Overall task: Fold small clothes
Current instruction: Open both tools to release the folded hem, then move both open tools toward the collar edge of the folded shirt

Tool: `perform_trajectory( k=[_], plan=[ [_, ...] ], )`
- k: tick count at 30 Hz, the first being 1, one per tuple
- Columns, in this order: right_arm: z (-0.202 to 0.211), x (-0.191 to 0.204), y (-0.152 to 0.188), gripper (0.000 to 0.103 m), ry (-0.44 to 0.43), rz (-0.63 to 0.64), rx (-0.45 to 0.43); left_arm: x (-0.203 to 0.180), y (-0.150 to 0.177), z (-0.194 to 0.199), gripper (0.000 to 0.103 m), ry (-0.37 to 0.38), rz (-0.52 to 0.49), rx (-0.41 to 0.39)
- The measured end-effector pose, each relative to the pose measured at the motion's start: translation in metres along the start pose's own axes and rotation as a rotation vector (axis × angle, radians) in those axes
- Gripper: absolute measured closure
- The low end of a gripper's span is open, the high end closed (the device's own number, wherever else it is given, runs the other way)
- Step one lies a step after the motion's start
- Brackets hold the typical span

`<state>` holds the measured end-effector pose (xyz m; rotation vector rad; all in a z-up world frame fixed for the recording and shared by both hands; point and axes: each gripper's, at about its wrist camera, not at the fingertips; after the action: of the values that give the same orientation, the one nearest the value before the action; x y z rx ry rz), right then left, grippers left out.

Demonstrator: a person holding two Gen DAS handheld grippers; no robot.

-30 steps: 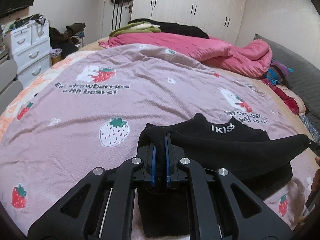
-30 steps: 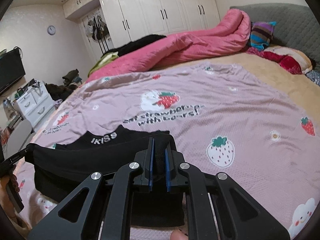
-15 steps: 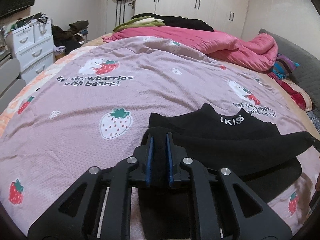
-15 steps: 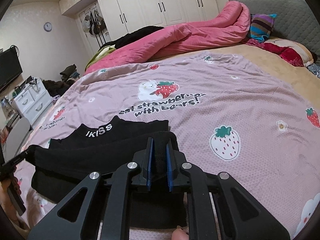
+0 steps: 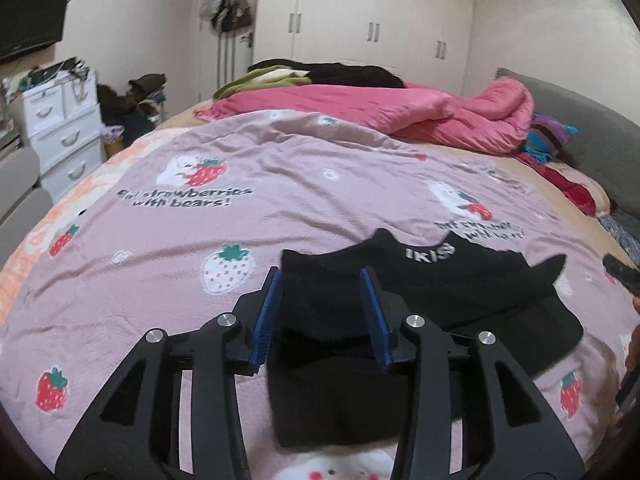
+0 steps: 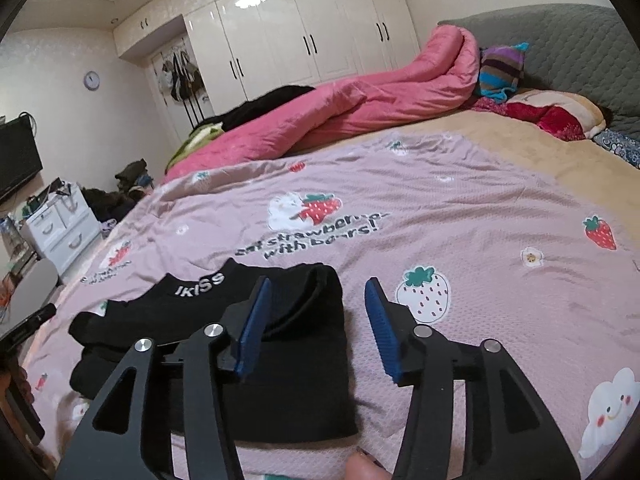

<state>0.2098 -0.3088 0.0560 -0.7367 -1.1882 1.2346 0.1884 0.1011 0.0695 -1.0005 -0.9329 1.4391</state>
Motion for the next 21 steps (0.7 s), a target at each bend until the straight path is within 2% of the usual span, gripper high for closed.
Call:
perform_trajectory(
  k=[1, 3, 10, 13, 17, 21],
  plan=[
    [0.004, 0.002, 0.000, 0.049, -0.008, 0.002, -0.003, -0.003, 0.001, 0.002, 0.068, 0.013, -0.001, 0.001],
    [0.009, 0.008, 0.003, 0.049, -0.028, 0.016, 0.001, -0.012, 0.005, 0.005, 0.054, 0.040, -0.011, 0.013],
    [0.009, 0.038, 0.024, 0.050, -0.108, 0.120, 0.073, -0.054, 0.030, 0.008, 0.054, 0.144, -0.108, 0.085],
    [0.000, 0.048, 0.038, 0.058, -0.137, 0.155, 0.138, -0.068, 0.046, 0.000, 0.059, 0.203, -0.122, 0.154],
    [-0.016, 0.053, 0.058, 0.067, -0.126, 0.183, 0.222, -0.076, 0.067, -0.021, 0.061, 0.173, -0.165, 0.210],
    [-0.032, 0.053, 0.069, 0.069, -0.105, 0.194, 0.280, -0.076, 0.077, -0.034, 0.061, 0.143, -0.198, 0.233]
  ],
)
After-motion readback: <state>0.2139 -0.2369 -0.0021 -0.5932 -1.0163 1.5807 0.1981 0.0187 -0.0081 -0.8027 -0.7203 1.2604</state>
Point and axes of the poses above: each gripper's, at about its wrist camera, not at the fingertips, and z roughly against the way its jaws point, x to its left, y to its underside, and after that the axes turned 15 degrees about -x, right-handed
